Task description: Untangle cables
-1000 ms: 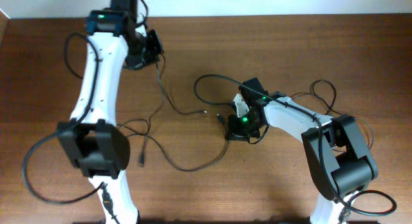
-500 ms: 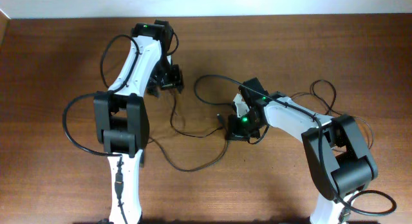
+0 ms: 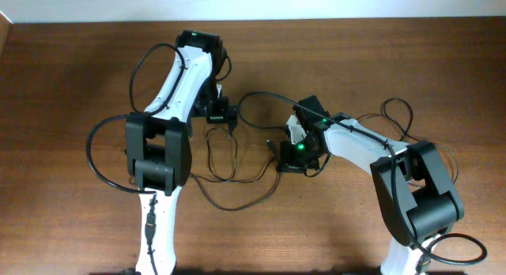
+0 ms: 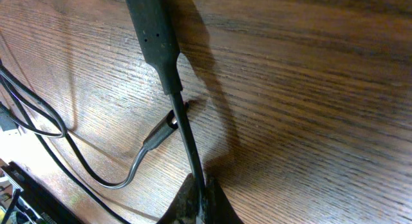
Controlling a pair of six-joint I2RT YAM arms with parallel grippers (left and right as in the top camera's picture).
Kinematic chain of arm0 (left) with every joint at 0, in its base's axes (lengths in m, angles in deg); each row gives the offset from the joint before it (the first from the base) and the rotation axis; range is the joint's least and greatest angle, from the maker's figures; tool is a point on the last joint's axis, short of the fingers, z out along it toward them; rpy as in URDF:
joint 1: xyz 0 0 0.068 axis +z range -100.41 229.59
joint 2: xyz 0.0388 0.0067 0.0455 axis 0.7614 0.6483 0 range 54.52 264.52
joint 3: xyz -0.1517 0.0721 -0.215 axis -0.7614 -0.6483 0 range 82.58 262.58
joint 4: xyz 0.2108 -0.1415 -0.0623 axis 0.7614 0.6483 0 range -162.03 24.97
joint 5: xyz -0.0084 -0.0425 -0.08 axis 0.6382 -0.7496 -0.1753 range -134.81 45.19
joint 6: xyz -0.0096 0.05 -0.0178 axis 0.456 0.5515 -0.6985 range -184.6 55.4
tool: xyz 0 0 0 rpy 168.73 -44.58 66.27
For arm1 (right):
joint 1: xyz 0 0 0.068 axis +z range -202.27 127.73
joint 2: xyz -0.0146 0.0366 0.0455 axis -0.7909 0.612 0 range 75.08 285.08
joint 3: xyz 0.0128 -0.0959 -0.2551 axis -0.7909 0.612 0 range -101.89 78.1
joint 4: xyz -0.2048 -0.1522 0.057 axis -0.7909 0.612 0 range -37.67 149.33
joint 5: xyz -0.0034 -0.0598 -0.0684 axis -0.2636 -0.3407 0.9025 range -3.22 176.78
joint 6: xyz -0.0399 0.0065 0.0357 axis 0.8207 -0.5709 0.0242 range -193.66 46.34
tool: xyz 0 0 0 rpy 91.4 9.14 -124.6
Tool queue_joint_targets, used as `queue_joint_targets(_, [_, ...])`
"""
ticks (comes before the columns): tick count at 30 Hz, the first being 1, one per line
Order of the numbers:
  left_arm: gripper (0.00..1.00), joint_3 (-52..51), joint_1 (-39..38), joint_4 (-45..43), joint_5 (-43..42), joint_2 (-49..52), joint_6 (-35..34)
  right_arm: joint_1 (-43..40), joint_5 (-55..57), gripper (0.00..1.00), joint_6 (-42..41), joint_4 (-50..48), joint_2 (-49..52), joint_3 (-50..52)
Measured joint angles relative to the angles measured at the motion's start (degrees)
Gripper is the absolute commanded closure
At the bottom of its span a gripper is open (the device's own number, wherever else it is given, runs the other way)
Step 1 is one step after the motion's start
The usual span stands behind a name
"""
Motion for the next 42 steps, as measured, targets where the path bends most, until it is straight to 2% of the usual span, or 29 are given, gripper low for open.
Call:
queue_joint_targets(3, [0.01, 0.00, -0.94, 0.00, -0.22, 0.00, -0.02, 0.00, 0.00, 0.96, 0.02, 0.00, 0.00, 0.00])
queue_joint_targets(13, [0.01, 0.00, -0.98, -5.18, -2.23, -0.44, -11.65, 0.00, 0.02, 0.96, 0.04, 0.09, 0.00, 0.00])
queue_joint_targets(19, [0.01, 0.00, -3.50, -4.33, 0.11, -10.56, -17.09, 0.00, 0.04, 0.96, 0.04, 0.09, 0.00, 0.00])
queue_joint_targets(26, [0.01, -0.20, -4.52, -4.15, 4.92, -14.45, -23.04, 0.00, 0.09, 0.96, 0.02, 0.17, 0.00, 0.00])
queue_joint_targets(29, [0.01, -5.70, -4.37, -5.11, 9.77, -21.09, -26.08, 0.00, 0.20, 0.96, 0.04, 0.20, 0.00, 0.00])
queue_joint_targets(32, [0.01, -17.57, -2.54, -12.66, 10.91, -29.20, -27.56, 0.00, 0.20, 0.96, 0.02, 0.24, 0.00, -0.04])
queue_joint_targets(34, [0.00, -27.50, -1.20, -20.48, 8.87, -32.94, -28.02, 0.00, 0.22, 0.96, 0.04, 0.22, 0.00, -0.07])
queue_joint_targets(36, [0.01, -37.81, -0.92, -27.41, 2.36, -34.14, -28.44, 0.00, 0.20, 0.96, 0.02, 0.20, 0.00, -0.04])
queue_joint_targets(39, [0.01, -45.72, -1.84, -33.40, -2.27, -34.12, -31.50, 0.00, 0.20, 0.96, 0.00, 0.00, 0.00, 0.00])
queue_joint_targets(42, [0.00, -50.34, -3.87, -39.01, -2.93, -34.23, -35.95, 0.00, 0.20, 0.96, 0.00, -0.04, 0.00, 0.00])
